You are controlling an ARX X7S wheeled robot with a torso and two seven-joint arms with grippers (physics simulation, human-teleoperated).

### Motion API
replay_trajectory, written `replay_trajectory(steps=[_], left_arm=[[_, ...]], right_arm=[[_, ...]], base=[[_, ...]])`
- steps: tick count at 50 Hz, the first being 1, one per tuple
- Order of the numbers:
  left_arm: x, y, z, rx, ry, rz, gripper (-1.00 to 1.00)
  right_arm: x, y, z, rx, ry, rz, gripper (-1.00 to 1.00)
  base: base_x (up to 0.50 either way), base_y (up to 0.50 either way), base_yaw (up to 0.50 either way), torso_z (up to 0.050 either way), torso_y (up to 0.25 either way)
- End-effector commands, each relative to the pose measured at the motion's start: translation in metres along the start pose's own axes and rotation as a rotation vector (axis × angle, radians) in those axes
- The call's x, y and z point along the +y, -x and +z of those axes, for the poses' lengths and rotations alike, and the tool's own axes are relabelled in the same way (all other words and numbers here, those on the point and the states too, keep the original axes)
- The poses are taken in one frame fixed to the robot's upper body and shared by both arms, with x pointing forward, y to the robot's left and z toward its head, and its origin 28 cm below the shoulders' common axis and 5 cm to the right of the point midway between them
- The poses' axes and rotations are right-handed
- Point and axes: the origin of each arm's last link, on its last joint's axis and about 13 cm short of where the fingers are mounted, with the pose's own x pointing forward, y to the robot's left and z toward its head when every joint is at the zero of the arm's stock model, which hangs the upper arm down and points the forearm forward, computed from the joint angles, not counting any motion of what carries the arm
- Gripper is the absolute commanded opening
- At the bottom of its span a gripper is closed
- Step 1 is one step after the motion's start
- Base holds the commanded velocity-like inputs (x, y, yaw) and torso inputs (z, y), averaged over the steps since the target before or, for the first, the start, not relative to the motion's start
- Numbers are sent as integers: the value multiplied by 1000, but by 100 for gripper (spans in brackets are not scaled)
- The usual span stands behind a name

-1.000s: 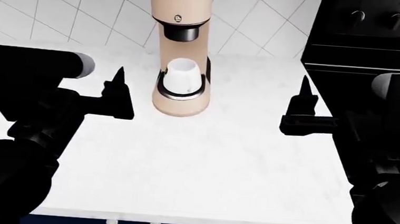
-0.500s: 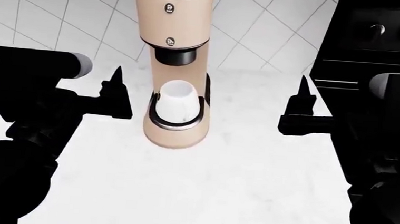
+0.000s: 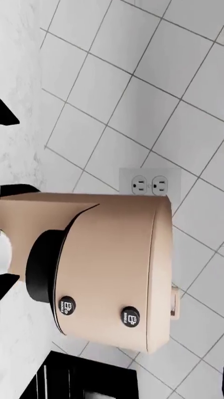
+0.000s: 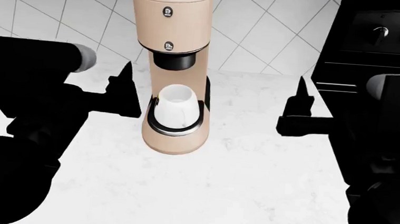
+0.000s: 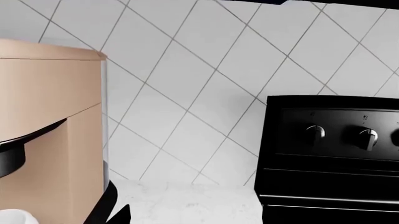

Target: Press the button on the coffee machine to serve coffee.

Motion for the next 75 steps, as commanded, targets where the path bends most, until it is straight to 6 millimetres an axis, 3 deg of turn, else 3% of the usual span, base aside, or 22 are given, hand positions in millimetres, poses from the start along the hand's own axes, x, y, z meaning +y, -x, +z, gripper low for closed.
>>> replay_trajectory(steps=[1,16,29,40,56,57,75], left_arm=[[-18,19,23,-28,7,-134,100],[-37,32,37,-7,-27,-257,100],[-53,26,37,30,-122,-268,100],[-57,24,31,124,-187,-152,100],[-68,24,38,85,-121,-74,100],[-68,24,38,80,-118,-70,-100],[-77,21,41,13,-82,-74,-100]], right_arm=[[0,-1,-4,12,-15,-3,100],[0,-2,-7,20,-23,-2,100],[1,-2,-11,24,-31,-2,100],[-1,3,-11,19,-39,-10,100],[-1,4,-14,19,-45,-11,100],[-1,4,-14,19,-45,-11,100],[0,3,-18,26,-54,-9,100]], base=[[0,0,0,0,0],[0,0,0,0,1],[0,0,0,0,0],[0,0,0,0,0],[0,0,0,0,0],[0,0,0,0,0],[0,0,0,0,0]])
